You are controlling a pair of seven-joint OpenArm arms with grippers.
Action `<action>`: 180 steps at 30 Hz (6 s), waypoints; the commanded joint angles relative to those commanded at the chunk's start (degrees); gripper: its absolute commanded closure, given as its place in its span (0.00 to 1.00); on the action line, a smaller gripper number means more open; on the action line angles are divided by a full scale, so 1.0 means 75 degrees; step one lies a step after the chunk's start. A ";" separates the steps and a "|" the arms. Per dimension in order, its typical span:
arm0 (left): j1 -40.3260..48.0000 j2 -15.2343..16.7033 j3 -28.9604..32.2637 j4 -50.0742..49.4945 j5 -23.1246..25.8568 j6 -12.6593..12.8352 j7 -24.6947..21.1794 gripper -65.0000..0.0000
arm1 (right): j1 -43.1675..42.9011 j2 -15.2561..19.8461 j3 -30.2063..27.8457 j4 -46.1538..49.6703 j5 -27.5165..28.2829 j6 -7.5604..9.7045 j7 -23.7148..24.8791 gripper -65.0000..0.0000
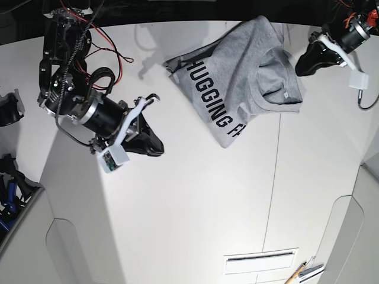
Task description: Fold the T-shirt properly
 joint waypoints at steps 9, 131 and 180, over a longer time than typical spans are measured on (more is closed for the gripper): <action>-0.0017 0.0000 0.2993 -0.0012 0.1982 0.0000 -0.1061 1.00 | 0.2232 -0.0137 -0.1483 -0.3783 -0.0254 0.0006 0.1408 1.00; 0.0766 -0.0423 -0.0408 -0.0297 0.2428 0.0000 -0.0449 1.00 | -0.1378 0.2500 0.0962 -0.0755 0.2795 0.0256 -0.2378 1.00; -0.1247 -0.0906 0.8148 -1.0133 0.6455 0.3878 -0.6065 1.00 | -0.2550 0.4039 -0.6082 -0.7513 -0.1139 0.0254 0.0545 1.00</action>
